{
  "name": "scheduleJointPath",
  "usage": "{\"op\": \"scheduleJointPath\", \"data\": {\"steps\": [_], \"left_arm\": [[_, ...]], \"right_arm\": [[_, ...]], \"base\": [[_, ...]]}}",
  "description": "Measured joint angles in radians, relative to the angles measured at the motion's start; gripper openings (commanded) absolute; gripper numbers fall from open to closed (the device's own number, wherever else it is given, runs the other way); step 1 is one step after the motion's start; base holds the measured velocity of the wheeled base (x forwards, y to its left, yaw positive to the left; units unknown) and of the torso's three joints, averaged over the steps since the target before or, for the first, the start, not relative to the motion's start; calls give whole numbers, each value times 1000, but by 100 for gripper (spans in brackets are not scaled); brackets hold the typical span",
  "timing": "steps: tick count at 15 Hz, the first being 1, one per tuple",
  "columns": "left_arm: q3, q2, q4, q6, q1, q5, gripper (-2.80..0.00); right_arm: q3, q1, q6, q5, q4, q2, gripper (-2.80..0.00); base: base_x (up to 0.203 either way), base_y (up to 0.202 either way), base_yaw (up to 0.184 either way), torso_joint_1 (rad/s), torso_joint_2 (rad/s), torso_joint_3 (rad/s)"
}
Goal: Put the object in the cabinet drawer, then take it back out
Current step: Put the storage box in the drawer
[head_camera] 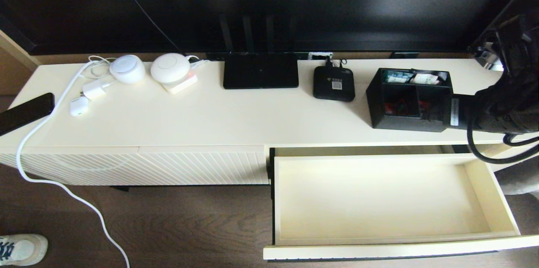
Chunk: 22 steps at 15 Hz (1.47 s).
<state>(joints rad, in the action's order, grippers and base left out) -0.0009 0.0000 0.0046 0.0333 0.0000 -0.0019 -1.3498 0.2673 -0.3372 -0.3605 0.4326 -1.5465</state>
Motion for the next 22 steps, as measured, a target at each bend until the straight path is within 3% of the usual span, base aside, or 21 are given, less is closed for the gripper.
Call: {"op": "scheduleJointPath", "data": {"steps": [6, 12, 22], "left_arm": [[0, 0, -1, 0, 0, 0, -280], [0, 0, -1, 0, 0, 1, -280], [0, 0, -1, 0, 0, 0, -280]], "right_arm": [[-156, -40, 2, 141, 21, -107, 0], [-215, -97, 149, 163, 11, -182, 0], [-278, -105, 253, 185, -84, -294, 0]], "base": [[0, 0, 0, 0, 0, 0], [0, 0, 0, 0, 0, 0], [0, 0, 0, 0, 0, 0]]}}
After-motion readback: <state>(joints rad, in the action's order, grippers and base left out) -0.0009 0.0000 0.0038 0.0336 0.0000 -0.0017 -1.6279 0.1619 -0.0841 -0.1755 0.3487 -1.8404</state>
